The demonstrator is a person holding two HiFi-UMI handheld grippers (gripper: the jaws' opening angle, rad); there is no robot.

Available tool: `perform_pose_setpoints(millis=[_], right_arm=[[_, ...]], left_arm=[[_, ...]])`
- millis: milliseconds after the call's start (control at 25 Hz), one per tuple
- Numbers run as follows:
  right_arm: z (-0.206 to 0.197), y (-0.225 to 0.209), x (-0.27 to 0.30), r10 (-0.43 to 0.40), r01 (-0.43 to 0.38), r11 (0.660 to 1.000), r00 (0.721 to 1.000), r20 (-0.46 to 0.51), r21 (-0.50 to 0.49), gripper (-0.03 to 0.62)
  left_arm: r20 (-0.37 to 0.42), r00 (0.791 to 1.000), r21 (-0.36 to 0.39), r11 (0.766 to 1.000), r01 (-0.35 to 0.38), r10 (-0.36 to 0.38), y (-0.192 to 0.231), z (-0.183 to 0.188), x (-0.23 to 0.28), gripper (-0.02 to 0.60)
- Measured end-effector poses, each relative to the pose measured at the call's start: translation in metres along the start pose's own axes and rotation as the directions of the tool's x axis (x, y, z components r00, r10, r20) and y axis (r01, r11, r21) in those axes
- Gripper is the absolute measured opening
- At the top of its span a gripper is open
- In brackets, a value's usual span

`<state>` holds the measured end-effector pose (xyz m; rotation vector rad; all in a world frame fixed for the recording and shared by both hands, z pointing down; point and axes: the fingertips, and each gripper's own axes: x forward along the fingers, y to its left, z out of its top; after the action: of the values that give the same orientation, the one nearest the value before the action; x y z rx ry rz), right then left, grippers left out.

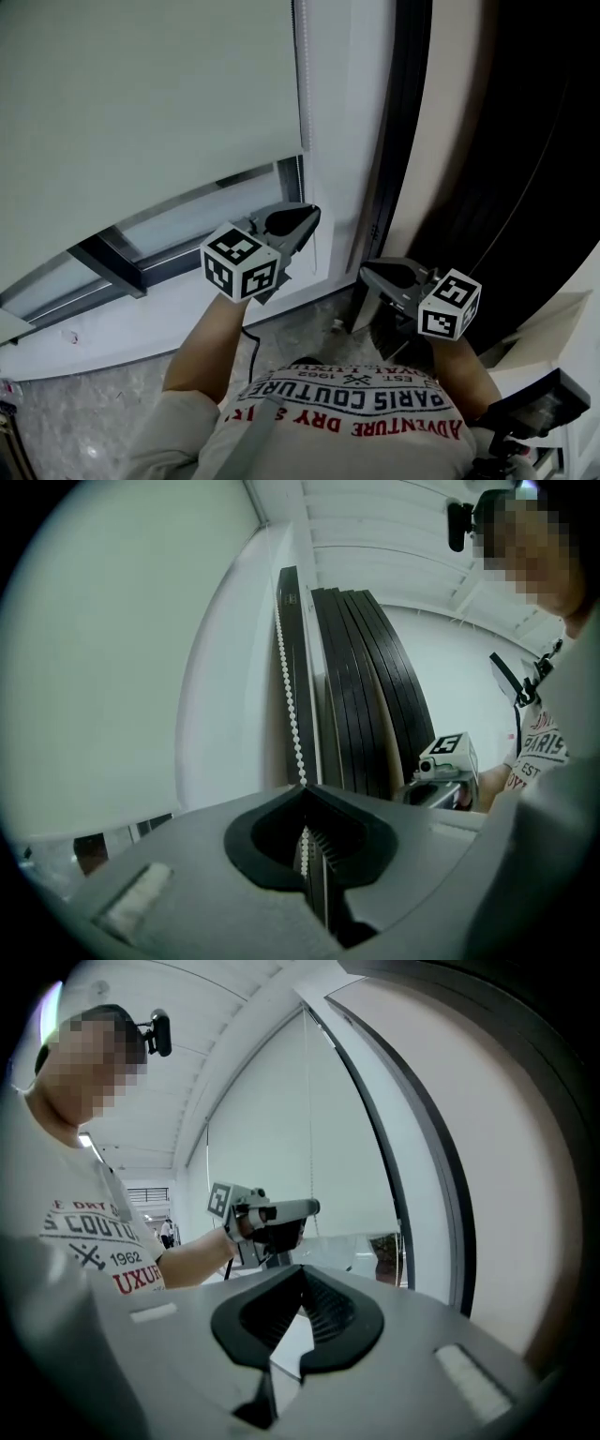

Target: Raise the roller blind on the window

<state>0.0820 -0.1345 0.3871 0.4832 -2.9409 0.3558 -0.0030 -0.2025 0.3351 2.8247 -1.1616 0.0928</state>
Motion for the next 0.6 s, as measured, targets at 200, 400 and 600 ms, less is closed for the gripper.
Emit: perform_pose_setpoints(millis=[200, 400, 600], right_arm=[[0.060, -0.001, 0.027, 0.016, -0.012, 0.997, 0.998, 0.060, -0.078, 0.003], [0.124, 0.007, 0.065, 0.043, -0.032, 0.995, 0.993, 0.114, -0.097, 0.100], [0.178, 0.009, 0.105, 0.051, -0.029, 0.990, 0.985, 0.163, -0.135, 0.162]], left_arm=[[0.002, 0.998, 0.006, 0.998, 0.063, -0.063, 0.004, 0.004, -0.009, 0.005], [-0.025, 0.990, 0.002, 0.990, 0.140, -0.140, 0.006, -0.002, -0.018, 0.005], [-0.047, 0.982, 0.021, 0.982, 0.186, -0.185, 0.020, -0.008, -0.025, 0.005]])
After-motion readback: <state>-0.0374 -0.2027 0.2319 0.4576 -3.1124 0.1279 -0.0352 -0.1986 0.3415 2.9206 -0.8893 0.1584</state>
